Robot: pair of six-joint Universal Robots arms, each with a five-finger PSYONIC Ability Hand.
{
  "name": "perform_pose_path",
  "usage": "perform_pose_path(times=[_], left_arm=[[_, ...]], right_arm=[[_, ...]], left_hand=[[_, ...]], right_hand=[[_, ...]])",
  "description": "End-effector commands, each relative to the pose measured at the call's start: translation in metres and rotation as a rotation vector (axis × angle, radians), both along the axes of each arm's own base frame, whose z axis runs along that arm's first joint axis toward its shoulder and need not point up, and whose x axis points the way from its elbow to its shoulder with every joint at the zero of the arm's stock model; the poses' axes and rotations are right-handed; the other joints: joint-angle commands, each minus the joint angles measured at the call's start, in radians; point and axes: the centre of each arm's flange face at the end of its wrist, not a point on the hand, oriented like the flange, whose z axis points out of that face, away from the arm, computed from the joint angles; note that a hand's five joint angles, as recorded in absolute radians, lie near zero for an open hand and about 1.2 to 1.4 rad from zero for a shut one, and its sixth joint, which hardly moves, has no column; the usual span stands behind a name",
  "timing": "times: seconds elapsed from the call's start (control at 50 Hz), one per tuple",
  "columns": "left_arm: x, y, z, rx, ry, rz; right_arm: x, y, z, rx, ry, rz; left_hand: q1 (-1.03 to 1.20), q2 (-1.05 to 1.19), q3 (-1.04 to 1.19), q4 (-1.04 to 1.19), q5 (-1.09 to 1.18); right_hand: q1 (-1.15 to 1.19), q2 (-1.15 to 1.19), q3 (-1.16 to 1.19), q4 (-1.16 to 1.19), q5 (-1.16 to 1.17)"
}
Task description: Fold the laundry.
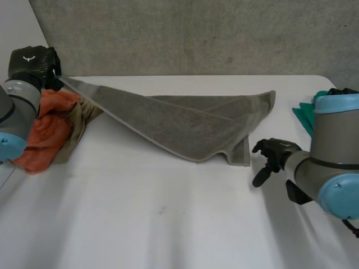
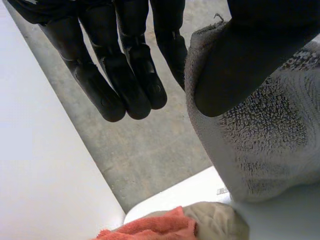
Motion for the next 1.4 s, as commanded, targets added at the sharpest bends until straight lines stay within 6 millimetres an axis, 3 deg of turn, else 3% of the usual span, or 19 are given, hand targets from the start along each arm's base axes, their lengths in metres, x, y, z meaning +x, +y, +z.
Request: perform_pose_path(times=[0.02,0.28,0.64,0.76,0.86,0.92,0.94,1.02,1.12,1.18,1.26,1.28,1.36,1.4], left_arm=[[0.002,-0.002,0.001,0.004,0.017,0.004],[0.001,-0.004,-0.005,0.016,0.017,0.001],[-0.001,-0.005,-0.004,0.01,0.016,-0.003],[0.0,-0.006,-0.004,0.011,0.016,-0.002],[0.0,-0.006,-0.004,0.01,0.016,-0.003],[0.0,-0.006,-0.005,0.015,0.018,-0.003],[0.0,-0.005,-0.004,0.015,0.018,-0.003],[0.002,0.0,-0.002,0.04,0.012,0.005],[0.008,0.021,0.0,0.159,-0.018,0.005],[0.011,0.034,-0.001,0.241,-0.061,-0.009],[0.015,0.066,-0.012,0.422,-0.179,-0.075],[0.02,0.078,-0.016,0.492,-0.228,-0.099],[0.029,0.109,-0.033,0.654,-0.386,-0.202],[0.033,0.119,-0.04,0.708,-0.454,-0.246]], right_arm=[[0.029,-0.005,-0.008,-0.079,0.029,0.096],[0.062,-0.022,-0.013,-0.181,0.114,0.153],[0.084,-0.028,-0.024,-0.2,0.077,0.173],[0.088,-0.038,-0.032,-0.218,0.08,0.155],[0.088,-0.046,-0.037,-0.226,0.082,0.146],[0.086,-0.052,-0.037,-0.239,0.08,0.135],[0.085,-0.053,-0.035,-0.241,0.08,0.13],[0.07,-0.056,-0.014,-0.263,0.089,0.08],[0.032,-0.056,0.043,-0.323,0.178,0.105],[0.014,-0.041,0.052,-0.257,0.317,0.249],[-0.017,-0.006,0.059,-0.092,0.558,0.491],[-0.033,0.007,0.062,-0.014,0.645,0.562],[-0.063,0.028,0.071,0.089,0.77,0.642],[-0.07,0.029,0.075,0.076,0.804,0.648]], left_hand=[[0.234,0.198,0.205,0.198,0.243],[0.234,0.198,0.205,0.198,0.243],[0.234,0.198,0.205,0.198,0.243],[0.234,0.198,0.205,0.198,0.243],[0.234,0.198,0.205,0.198,0.243],[0.234,0.198,0.205,0.198,0.243],[0.234,0.198,0.205,0.198,0.243],[0.234,0.198,0.205,0.198,0.243],[0.234,0.198,0.205,0.198,0.243],[0.234,0.198,0.205,0.198,0.243],[0.234,0.198,0.205,0.198,0.243],[0.234,0.198,0.205,0.198,0.243],[0.234,0.198,0.205,0.198,0.243],[0.234,0.198,0.205,0.198,0.243]], right_hand=[[0.068,0.06,0.09,0.094,0.068],[0.139,0.13,0.16,0.164,0.138],[0.206,0.198,0.228,0.232,0.206],[0.271,0.262,0.292,0.296,0.27],[0.543,0.534,0.565,0.568,0.543],[0.98,0.971,1.001,1.005,0.98],[0.999,0.99,1.02,1.024,0.999],[0.999,0.991,1.021,1.025,0.999],[0.999,0.991,1.021,1.025,0.999],[0.999,0.991,1.021,1.025,0.999],[0.999,0.991,1.021,1.025,0.999],[0.999,0.991,1.021,1.025,0.999],[0.999,0.991,1.021,1.025,0.999],[0.999,0.991,1.021,1.025,0.999]])
